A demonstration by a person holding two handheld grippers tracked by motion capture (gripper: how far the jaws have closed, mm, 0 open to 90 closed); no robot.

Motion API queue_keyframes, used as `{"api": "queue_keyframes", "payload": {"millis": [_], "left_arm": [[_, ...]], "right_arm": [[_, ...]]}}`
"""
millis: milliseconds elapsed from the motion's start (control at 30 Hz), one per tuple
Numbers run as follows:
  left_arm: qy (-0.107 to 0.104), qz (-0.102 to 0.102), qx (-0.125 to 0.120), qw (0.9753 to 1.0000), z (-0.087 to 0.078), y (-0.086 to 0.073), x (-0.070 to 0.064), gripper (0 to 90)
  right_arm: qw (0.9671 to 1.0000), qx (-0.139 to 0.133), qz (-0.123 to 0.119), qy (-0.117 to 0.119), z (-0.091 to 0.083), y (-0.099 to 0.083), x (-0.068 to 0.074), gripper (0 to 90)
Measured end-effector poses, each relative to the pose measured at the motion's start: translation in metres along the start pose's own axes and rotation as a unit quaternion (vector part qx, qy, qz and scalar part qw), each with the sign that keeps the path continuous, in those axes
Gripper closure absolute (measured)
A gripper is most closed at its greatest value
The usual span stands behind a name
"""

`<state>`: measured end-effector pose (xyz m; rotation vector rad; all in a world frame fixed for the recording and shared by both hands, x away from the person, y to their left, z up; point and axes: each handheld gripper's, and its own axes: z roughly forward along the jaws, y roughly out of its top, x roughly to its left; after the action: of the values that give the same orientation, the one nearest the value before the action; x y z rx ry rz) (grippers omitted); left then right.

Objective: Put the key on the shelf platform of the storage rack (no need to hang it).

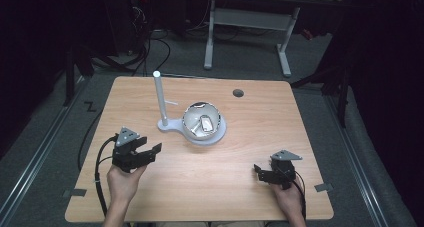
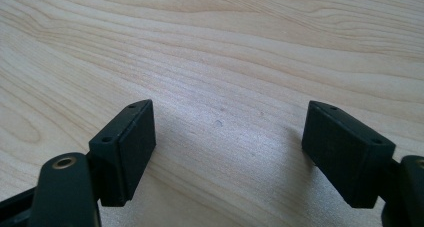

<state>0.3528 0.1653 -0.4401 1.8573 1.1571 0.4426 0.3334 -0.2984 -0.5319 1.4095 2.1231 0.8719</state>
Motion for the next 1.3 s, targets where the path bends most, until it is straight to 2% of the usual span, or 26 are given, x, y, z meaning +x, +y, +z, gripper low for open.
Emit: {"api": "queue_keyframes", "payload": {"millis": [200, 400, 633, 1100, 1300], "left_arm": [[0.002, -0.013, -0.005, 0.9999, -0.004, -0.008, 0.003, 39.1], [0.005, -0.018, -0.002, 0.9998, -0.006, -0.017, 0.003, 38.4], [0.01, -0.021, 0.001, 0.9997, -0.003, -0.026, 0.001, 37.9], [0.004, -0.034, 0.014, 0.9993, 0.005, -0.044, -0.001, 37.5], [0.003, -0.033, 0.02, 0.9993, 0.011, -0.049, -0.003, 37.5]], "right_arm": [[1.0, 0.0, 0.001, 0.0, 0.0, 0.0, 0.0, 21.8], [1.0, 0.0, 0.002, -0.001, 0.0, 0.0, 0.0, 21.8], [1.0, 0.0, 0.001, -0.001, 0.0, 0.0, 0.0, 21.8], [1.0, 0.0, 0.002, 0.0, 0.0, 0.0, 0.0, 21.8], [1.0, 0.0, 0.002, 0.0, 0.0, 0.0, 0.0, 21.9]]}}
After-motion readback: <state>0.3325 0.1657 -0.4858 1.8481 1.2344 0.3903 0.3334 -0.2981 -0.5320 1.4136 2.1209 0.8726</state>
